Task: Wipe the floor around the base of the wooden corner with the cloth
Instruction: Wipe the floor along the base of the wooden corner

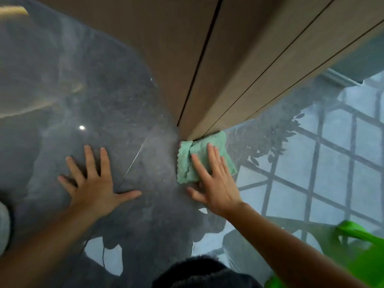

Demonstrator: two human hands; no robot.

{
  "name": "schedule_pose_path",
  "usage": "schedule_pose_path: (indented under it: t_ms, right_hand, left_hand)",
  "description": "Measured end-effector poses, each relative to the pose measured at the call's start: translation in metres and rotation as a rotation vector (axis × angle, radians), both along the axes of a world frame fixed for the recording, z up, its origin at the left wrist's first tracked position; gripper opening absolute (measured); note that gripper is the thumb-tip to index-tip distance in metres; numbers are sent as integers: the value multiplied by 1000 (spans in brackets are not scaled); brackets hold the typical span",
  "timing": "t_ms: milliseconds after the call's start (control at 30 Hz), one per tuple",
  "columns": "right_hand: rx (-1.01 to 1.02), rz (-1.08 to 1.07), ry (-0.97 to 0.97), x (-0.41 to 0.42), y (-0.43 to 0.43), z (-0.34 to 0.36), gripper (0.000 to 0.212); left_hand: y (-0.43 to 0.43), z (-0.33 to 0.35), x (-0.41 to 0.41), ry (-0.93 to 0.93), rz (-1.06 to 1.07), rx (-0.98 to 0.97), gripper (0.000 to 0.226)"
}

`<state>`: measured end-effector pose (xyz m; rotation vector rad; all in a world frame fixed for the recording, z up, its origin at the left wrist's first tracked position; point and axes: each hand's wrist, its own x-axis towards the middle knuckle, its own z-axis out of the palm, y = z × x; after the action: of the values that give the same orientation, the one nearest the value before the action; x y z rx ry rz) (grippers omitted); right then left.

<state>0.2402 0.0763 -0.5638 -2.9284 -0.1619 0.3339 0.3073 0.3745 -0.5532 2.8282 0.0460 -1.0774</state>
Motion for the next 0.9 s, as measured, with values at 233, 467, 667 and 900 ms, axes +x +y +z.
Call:
schedule_pose_path:
  t_ms: [233, 467, 667, 900]
  right_hand:
    - [-289, 275, 109, 57, -136, 14, 65]
    - [4, -107, 199, 3, 3, 7, 84]
    - [57, 105, 106, 57, 108, -9, 94]
    - [51, -30, 108, 292, 168, -9, 73]
  left_hand:
    - [14, -12, 3, 68, -62, 34, 155]
    - [10, 1, 6, 157, -39, 35, 158]
    - [14, -4, 6, 155, -46, -32, 166]
    - [17, -25, 1, 61, -28, -60, 162]
